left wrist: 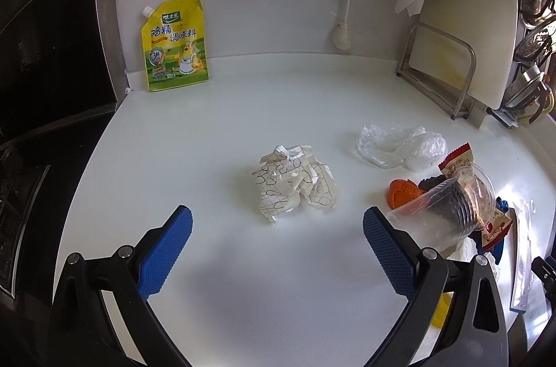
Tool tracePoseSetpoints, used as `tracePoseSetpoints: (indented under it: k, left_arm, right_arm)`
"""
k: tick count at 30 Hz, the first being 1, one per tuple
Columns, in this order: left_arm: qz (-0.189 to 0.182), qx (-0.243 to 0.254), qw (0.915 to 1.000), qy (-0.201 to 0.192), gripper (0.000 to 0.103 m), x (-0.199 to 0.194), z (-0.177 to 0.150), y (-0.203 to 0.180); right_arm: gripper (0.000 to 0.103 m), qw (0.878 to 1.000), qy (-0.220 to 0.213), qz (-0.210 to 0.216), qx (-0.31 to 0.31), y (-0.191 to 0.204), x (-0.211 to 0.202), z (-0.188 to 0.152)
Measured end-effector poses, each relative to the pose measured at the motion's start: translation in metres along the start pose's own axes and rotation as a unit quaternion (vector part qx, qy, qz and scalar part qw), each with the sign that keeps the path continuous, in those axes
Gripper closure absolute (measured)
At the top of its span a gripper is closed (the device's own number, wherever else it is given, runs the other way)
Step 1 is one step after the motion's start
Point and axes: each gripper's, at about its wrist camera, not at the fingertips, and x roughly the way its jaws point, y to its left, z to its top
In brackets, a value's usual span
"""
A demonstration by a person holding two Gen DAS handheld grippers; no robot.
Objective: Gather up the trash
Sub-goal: 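Lift the package with the right gripper while the left gripper approaches the crumpled paper, then grasp the crumpled white patterned paper with the left gripper and lift it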
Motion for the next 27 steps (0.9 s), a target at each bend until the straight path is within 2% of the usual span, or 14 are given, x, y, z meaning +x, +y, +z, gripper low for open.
tracePoseSetpoints:
  k: [9,11,14,16,17,23,27]
  left_arm:
    - [0.006,-0.006,1.0000,0.003,0.006,0.004,0.001,0.006]
    - [0.008,-0.007,0.9999,0.005,0.006,0.006,0.002,0.008]
    - [0.013,-0.010,0.9998,0.009,0.006,0.010,0.003,0.012]
    - [0.015,-0.011,0.9998,0.011,0.006,0.011,0.005,0.015]
    - [0.015,-0.012,0.9997,0.012,0.006,0.012,0.006,0.016]
    - [0.022,-0.010,0.9995,0.020,0.006,0.020,0.008,0.016]
    - [0.011,-0.002,0.9995,0.030,0.006,0.025,0.011,0.009]
  right_arm:
    - [0.025,0.997,0.032,-0.072,-0.003,0.022,0.032,0.004]
    - [0.025,0.997,0.020,-0.076,-0.012,0.025,0.033,0.004]
    - [0.025,0.998,0.015,-0.065,-0.016,0.025,0.036,0.006]
    - [0.036,0.998,0.015,-0.056,-0.027,0.028,0.035,0.008]
    - [0.047,0.998,0.015,-0.049,-0.035,0.031,0.035,0.009]
    - [0.049,0.999,0.012,-0.014,-0.049,0.032,0.036,0.009]
    - [0.049,0.999,0.010,0.010,-0.034,0.023,0.035,0.010]
